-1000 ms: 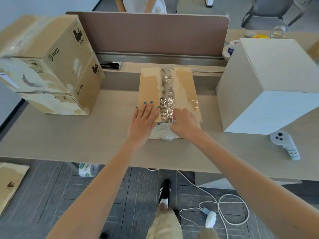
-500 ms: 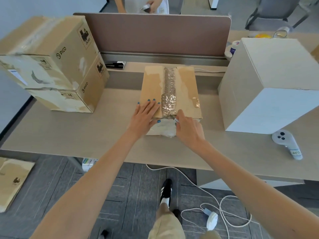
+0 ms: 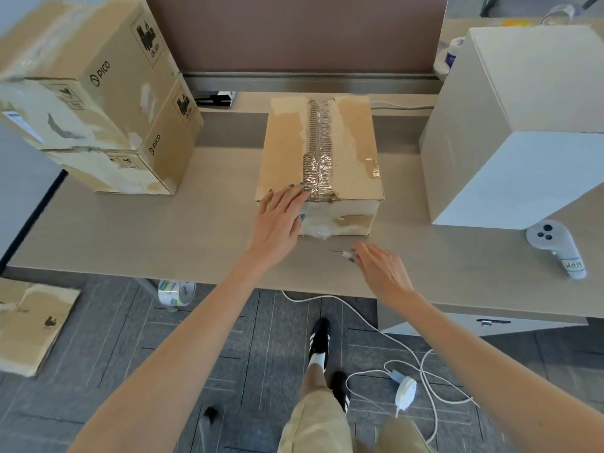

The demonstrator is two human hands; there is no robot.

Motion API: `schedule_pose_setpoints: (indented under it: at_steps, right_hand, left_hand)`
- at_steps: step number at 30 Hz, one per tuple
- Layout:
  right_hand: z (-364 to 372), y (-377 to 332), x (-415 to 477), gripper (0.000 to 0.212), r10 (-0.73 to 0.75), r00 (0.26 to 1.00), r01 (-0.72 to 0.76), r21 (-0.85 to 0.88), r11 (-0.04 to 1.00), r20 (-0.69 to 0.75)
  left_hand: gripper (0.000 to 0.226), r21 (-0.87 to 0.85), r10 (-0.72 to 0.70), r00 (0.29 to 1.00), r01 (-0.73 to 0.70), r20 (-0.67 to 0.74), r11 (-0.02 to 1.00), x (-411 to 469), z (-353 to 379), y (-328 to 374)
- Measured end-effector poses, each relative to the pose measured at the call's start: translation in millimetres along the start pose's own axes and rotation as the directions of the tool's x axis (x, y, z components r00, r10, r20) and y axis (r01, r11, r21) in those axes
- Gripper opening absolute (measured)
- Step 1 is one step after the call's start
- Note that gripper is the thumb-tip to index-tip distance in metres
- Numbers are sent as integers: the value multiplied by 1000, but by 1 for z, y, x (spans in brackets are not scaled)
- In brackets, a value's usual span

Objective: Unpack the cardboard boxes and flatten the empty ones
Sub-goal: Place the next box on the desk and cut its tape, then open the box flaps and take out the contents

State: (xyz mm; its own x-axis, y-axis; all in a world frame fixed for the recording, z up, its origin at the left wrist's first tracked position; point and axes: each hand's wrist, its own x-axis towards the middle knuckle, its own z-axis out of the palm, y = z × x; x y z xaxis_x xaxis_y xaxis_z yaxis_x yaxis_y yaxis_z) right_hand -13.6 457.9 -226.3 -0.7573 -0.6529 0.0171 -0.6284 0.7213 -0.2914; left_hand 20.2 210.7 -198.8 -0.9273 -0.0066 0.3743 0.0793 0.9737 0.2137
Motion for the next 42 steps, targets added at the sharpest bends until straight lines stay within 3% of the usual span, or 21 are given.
schedule_pose_setpoints:
  at_steps: [7, 13, 18, 22, 26, 28, 32, 37, 42]
  right_hand:
    - [40, 24, -23, 11, -44, 991, 54, -75, 996, 126]
    - [49, 31, -24, 45, -8, 991, 31, -168, 985, 133]
    - [44, 30, -21, 33, -6, 989, 30, -162, 986, 148]
    - [30, 26, -12, 29, -33, 999, 33, -114, 993, 6]
    - [-9, 5, 19, 18, -102, 964, 98, -29, 995, -245]
    - [-30, -5, 39, 18, -111, 927, 106, -34, 994, -359]
    - [-55, -15, 74, 22, -99, 895, 77, -67, 995, -436]
    - [-57, -7, 98, 28, -95, 944, 78, -67, 995, -315]
    - [-52, 1, 99, 27, -91, 964, 79, -60, 995, -249]
  left_hand:
    - [48, -16, -19, 999, 18, -41, 1000, -4, 8, 0]
    - [51, -16, -25, 999, 25, -33, 1000, -5, 11, 1]
    - [49, 3, -36, 999, 37, -27, 999, -5, 12, 2]
    - [45, -5, -40, 999, 40, -35, 999, -2, 7, 4]
    - [43, 10, -43, 999, 43, -8, 999, 12, -2, 2]
    - [46, 5, -110, 994, 110, 29, 994, 23, -7, 1]
    - [54, 67, -230, 956, 221, 183, 973, 43, -12, -6]
    - [67, 173, -138, 901, 71, 411, 982, 58, -22, -25]
    - [76, 255, 49, 916, -162, 399, 953, 70, -31, -31]
